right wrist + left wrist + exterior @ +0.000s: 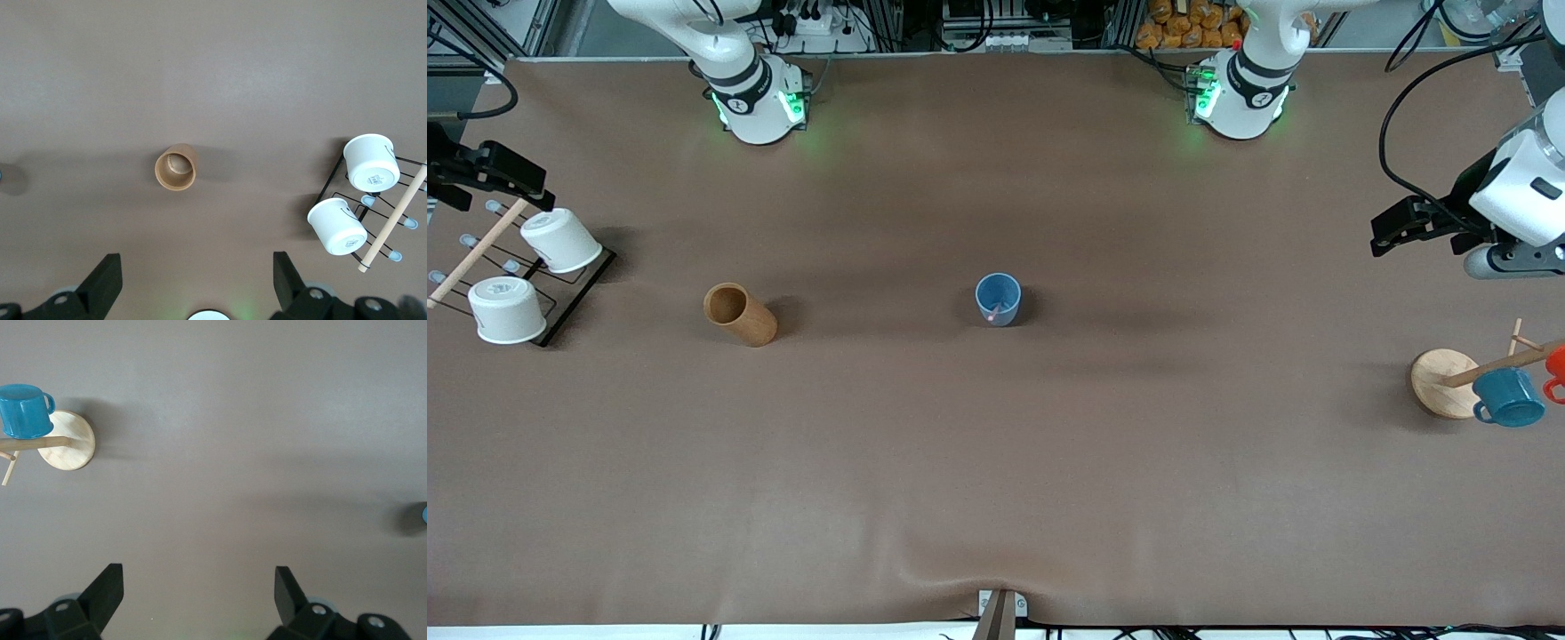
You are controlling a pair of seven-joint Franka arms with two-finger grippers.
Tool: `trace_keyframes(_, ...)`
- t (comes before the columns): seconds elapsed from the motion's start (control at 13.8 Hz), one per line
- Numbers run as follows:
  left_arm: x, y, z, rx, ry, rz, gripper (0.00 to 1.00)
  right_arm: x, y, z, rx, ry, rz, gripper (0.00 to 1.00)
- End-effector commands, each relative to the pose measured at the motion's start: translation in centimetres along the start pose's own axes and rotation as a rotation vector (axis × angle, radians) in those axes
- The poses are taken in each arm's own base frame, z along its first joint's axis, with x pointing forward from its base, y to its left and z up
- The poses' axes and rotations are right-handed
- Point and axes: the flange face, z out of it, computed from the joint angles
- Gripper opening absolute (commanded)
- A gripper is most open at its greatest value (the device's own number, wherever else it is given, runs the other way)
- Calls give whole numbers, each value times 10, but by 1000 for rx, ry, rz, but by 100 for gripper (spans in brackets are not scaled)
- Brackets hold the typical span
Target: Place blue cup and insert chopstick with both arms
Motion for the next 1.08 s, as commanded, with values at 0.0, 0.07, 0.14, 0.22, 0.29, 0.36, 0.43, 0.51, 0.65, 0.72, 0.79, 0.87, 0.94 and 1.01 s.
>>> trace_keyframes(0.0,-1,-1,-6,-10,13,8,100,-1,-3,1,9,4,10,100)
trace_keyframes(0.07,-2,-1,-6,-10,13,10,100,-1,-3,1,9,4,10,100)
trace_keyframes(0.14,-2,-2,-7,-9,16,8,100,-1,-4,1,9,4,10,100)
trace_keyframes(0.22,-3,-1,-9,-7,19,12,100,-1,-4,1,9,2,8,100)
trace_keyframes(0.29,-2,-1,-19,-7,41,26,100,-1,-3,1,9,2,10,100)
trace_keyframes(0.36,-3,-3,-28,-8,56,35,100,-1,-2,1,9,2,13,100)
trace_keyframes(0.43,-3,-3,-31,-9,58,35,100,-1,-2,1,9,2,13,100)
trace_keyframes(0.51,-4,-3,-33,-8,56,36,100,-1,-3,1,9,2,11,100)
trace_keyframes(0.65,-7,-3,-41,-8,56,37,100,-1,-4,1,10,1,10,100)
trace_keyframes(0.72,-8,-2,-45,-8,56,39,100,-1,-4,1,10,1,10,100)
trace_keyframes(0.79,-9,-3,-45,-8,50,39,100,-1,-4,1,10,1,10,100)
trace_keyframes(0.87,-11,-2,-48,-9,52,40,100,-1,-4,1,9,1,10,100)
trace_keyframes(0.94,-12,-2,-49,-9,49,40,100,-1,-4,1,9,1,10,100)
trace_keyframes(1.01,-13,-2,-50,-8,49,40,100,-1,-4,1,9,1,10,100)
